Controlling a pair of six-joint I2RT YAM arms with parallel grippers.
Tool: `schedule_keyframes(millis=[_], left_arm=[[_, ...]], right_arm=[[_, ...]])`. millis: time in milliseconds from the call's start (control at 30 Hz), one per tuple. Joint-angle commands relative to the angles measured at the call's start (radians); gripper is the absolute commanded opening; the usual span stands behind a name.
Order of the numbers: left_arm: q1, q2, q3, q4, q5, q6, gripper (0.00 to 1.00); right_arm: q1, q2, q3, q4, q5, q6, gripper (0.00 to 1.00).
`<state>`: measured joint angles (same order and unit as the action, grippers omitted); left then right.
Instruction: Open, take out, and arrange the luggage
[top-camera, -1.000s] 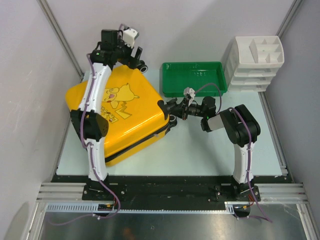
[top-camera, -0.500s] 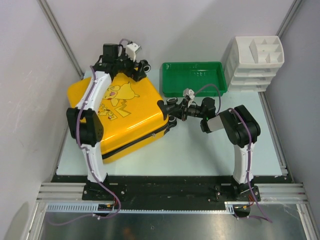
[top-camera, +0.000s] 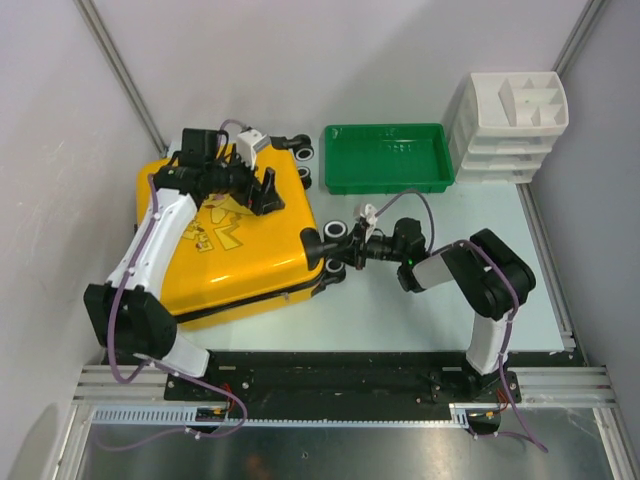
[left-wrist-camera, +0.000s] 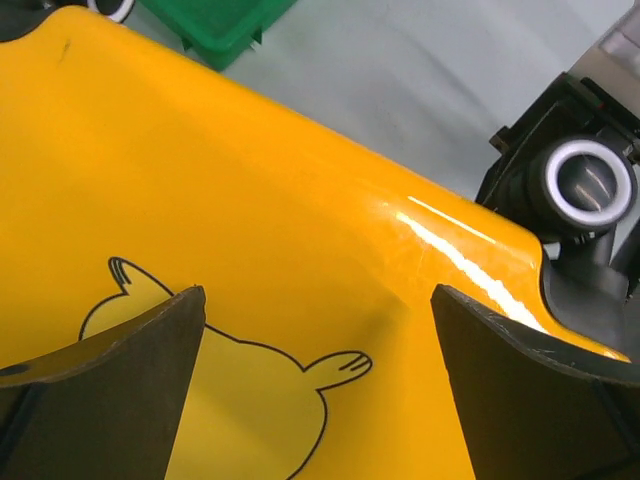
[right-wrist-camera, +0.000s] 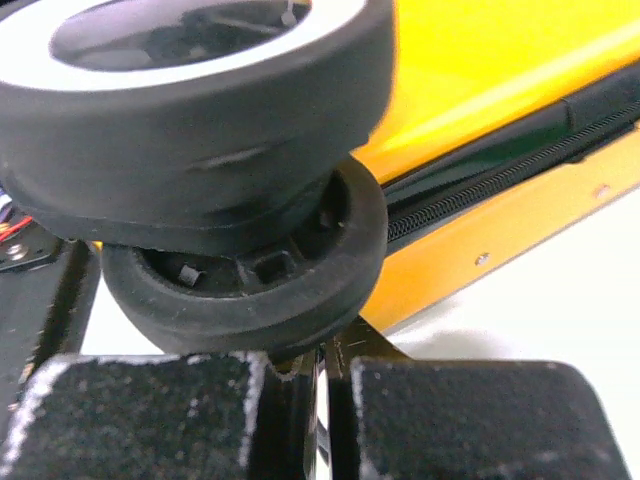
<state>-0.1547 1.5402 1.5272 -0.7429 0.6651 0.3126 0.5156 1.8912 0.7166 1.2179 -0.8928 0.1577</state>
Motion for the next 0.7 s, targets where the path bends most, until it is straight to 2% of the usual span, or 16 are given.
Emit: schedule_keyframes(millis=[0,167,267,367,467,667], left_arm=[[0.007,-0.093,-0.093,-0.070,-0.007,-0.036,1.00],[0.015,-0.109,-0.157,-0.070,-0.064,-0.052,1.00],[0.032,-0.103,-0.174,-0.070,-0.062,-0.058,0.99],[0.047,-0.095,-0.183,-0.070,-0.015,-0.055,0.99],[0.050,-0.083,-0.191,-0.073,-0.002,-0.061,0.99],[0.050,-0.020,-0.208,-0.079,0.001,-0.056,0.98]], right_arm=[[0.136,-0.144,-0.049,0.045,-0.057,-0.010,0.00],[0.172,-0.265,-0.091,-0.177,0.038,-0.062,0.00],[0.147,-0.316,-0.088,-0.292,0.116,-0.205,0.00],[0.104,-0.293,-0.060,-0.349,0.213,-0.302,0.00],[0.055,-0.213,0.007,-0.331,0.270,-0.305,0.00],[-0.026,-0.060,0.176,-0.244,0.198,-0.242,0.00]])
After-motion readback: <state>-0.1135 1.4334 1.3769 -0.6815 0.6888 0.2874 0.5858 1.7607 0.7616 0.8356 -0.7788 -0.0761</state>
